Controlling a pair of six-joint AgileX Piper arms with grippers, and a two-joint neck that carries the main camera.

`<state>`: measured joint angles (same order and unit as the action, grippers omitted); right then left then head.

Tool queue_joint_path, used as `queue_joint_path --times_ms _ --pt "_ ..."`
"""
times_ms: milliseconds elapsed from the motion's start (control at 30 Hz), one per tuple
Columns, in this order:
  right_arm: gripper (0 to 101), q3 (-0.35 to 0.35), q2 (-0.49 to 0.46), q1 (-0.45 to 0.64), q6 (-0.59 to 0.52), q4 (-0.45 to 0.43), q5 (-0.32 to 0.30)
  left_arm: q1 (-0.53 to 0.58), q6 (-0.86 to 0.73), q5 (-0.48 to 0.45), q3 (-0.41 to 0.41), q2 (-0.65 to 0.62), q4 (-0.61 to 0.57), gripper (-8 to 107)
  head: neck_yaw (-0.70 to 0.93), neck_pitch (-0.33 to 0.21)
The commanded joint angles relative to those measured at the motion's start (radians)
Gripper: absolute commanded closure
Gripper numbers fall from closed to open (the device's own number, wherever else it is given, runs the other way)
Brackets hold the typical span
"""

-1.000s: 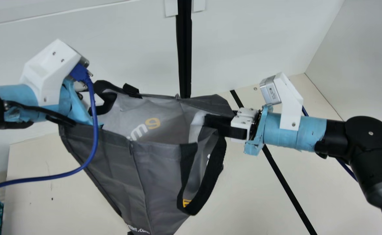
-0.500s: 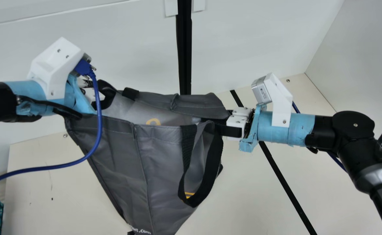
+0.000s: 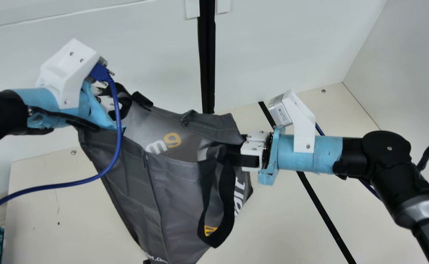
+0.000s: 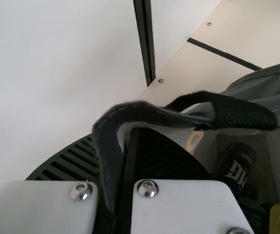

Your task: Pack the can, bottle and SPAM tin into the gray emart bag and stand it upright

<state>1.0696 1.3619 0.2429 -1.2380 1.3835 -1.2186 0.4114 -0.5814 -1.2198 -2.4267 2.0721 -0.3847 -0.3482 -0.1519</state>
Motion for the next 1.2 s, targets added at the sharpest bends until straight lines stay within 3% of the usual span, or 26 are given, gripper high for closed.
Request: queue_joint_path --times_ms 0,633,1067,1100,1167 --pt "101 0.002 -0.001 -0.004 0.001 0.011 -0.001 0.005 0.006 0.000 -0.006 0.001 0.002 107 -0.001 -0.023" --pt "101 0.002 0.000 -0.013 0.004 0.010 -0.004 0.022 0.021 0.000 -0.017 0.004 0.013 105 -0.001 -0.023" --pt "101 0.002 0.000 -0.013 0.004 0.010 -0.004 0.022 0.021 0.002 -0.017 0.004 0.013 62 -0.001 -0.023" --pt "101 0.002 0.000 -0.013 0.004 0.010 -0.004 0.029 0.015 0.037 0.073 -0.051 0.014 59 -0.001 -0.023" --pt "101 0.002 0.000 -0.013 0.004 0.010 -0.004 0.028 0.011 0.040 0.078 -0.056 0.011 52 -0.001 -0.023"
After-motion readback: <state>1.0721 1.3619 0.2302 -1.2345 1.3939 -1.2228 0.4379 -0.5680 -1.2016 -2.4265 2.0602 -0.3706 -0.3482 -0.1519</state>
